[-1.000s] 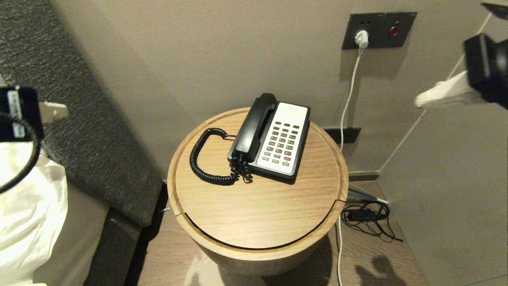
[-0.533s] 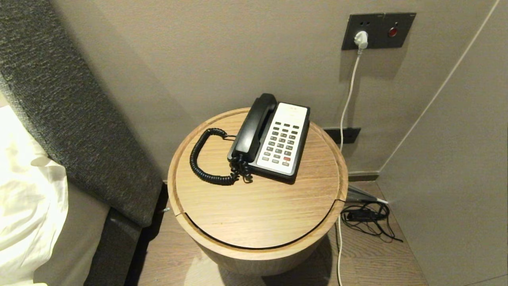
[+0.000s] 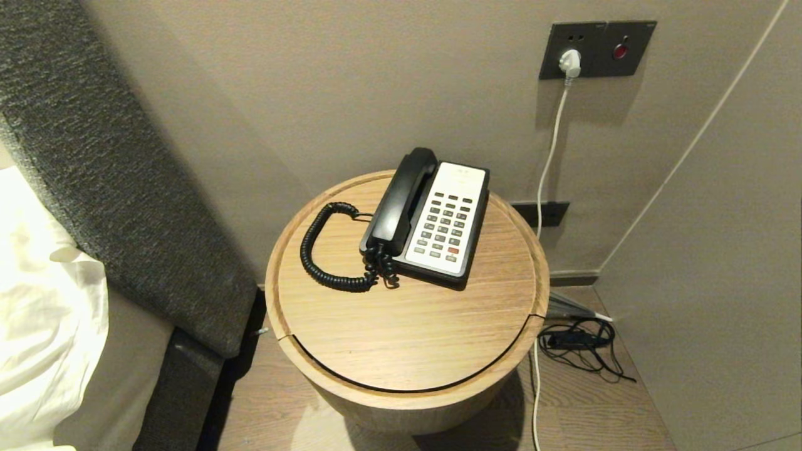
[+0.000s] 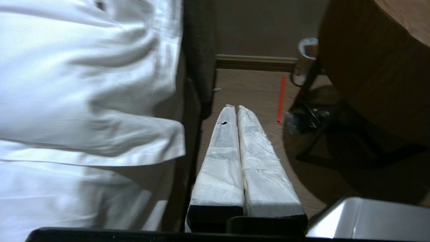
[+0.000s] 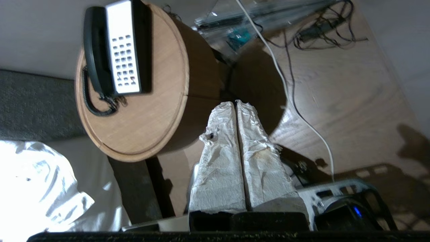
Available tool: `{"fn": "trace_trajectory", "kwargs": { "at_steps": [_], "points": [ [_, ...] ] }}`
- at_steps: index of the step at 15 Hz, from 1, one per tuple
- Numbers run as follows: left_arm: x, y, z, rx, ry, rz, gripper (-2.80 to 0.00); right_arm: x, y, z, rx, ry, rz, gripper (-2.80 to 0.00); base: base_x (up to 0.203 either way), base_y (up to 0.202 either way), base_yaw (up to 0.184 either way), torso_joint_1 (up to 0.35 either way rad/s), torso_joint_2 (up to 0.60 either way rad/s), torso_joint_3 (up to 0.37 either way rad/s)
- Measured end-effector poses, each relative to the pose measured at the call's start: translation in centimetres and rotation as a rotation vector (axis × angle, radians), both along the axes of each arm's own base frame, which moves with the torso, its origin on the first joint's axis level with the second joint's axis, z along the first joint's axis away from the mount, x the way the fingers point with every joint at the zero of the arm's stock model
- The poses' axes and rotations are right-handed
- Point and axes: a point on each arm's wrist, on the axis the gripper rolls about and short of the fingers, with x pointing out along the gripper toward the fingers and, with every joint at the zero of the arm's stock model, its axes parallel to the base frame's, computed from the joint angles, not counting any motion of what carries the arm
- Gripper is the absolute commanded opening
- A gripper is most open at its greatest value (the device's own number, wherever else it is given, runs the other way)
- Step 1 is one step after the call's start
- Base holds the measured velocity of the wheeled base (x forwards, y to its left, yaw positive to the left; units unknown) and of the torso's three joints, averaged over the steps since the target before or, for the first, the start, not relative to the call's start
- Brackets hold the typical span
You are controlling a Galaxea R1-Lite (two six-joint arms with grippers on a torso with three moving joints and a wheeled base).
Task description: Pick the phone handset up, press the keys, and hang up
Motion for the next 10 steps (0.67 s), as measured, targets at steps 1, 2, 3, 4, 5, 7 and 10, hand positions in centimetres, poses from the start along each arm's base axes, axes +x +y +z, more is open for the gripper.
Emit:
{"fn": "trace_trajectory", "kwargs": {
  "at_steps": [1,2,3,4,5,7,10],
  "points": [
    [0.0,-0.1,-1.2,-0.002,-0.006,-0.036,-2.8,-0.6,-0.1,-0.3,-0.003,0.013,-0.003,-2.8,0.0,0.0,0.0,0.0,0.0,0.0],
    [0.1,-0.2,-2.3,-0.004,-0.023,-0.063,-2.8,-1.2,-0.2,-0.6,-0.004,0.015,-0.004,-2.8,0.0,0.0,0.0,0.0,0.0,0.0],
    [0.4,-0.2,-3.0,-0.003,-0.048,-0.076,-2.8,-1.9,-0.4,-0.8,-0.004,0.009,-0.007,-2.8,0.0,0.0,0.0,0.0,0.0,0.0],
    [0.7,-0.3,-3.7,-0.002,-0.068,-0.084,-2.8,-2.6,-0.5,-1.1,-0.003,0.006,-0.011,-2.8,0.0,0.0,0.0,0.0,0.0,0.0],
    [1.0,-0.3,-4.3,-0.002,-0.084,-0.094,-2.8,-3.3,-0.6,-1.4,-0.004,0.01,-0.02,-2.8,0.0,0.0,0.0,0.0,0.0,0.0],
    [1.3,-0.3,-5.1,-0.006,-0.097,-0.114,-2.8,-4.7,-0.7,-2.1,-0.004,-0.001,-0.039,-2.8,0.0,0.0,0.0,0.0,0.0,0.0],
    [1.5,-0.4,-5.8,-0.013,-0.074,-0.145,-2.8,-6.7,-0.6,-3.6,-0.012,-0.012,-0.072,-2.8,0.0,0.0,0.0,0.0,0.0,0.0]
  ]
}}
